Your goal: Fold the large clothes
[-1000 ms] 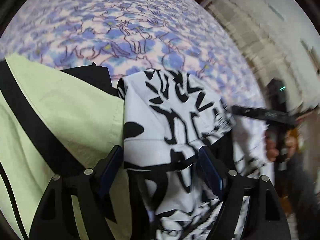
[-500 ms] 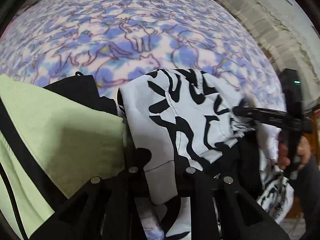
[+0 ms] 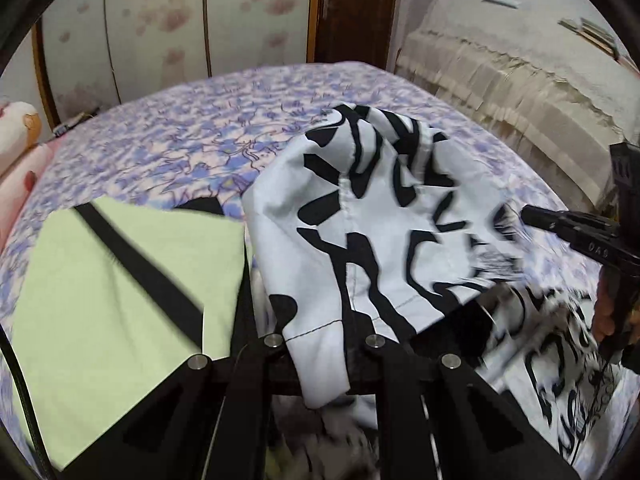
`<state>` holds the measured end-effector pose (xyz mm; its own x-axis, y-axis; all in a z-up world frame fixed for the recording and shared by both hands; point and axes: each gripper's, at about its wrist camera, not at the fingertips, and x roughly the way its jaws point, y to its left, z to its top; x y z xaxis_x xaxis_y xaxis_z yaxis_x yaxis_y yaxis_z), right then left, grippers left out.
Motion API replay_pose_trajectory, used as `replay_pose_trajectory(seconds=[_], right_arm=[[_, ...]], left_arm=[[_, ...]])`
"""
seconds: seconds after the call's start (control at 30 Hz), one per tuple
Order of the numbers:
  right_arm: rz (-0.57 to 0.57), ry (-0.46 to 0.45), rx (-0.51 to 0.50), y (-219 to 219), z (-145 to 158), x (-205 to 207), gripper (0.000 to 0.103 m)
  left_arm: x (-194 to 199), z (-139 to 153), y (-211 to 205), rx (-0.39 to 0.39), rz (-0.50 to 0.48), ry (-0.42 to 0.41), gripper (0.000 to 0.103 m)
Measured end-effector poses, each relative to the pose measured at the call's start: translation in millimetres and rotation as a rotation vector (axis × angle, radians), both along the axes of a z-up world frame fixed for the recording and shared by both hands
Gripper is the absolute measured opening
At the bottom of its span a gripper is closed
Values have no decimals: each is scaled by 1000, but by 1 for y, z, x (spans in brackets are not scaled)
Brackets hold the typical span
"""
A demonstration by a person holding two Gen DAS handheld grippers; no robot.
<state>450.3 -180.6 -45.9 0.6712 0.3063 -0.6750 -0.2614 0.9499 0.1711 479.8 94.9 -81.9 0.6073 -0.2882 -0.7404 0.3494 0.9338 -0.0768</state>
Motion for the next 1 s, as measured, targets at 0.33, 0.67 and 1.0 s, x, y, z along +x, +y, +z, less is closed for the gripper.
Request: replay_pose_trajectory(seconds=[0.33, 0.67, 1.0], right_arm=[[72, 46, 23, 12, -10, -111, 3], [98, 352, 384, 22, -12, -162, 14], [-97, 477, 783, 21, 5, -161, 72]], left_arm=[[-151, -19, -23, 129, -150, -176, 7], [-257, -66, -61, 339, -268, -247, 8], [-263, -79, -57, 341, -174, -230, 9]])
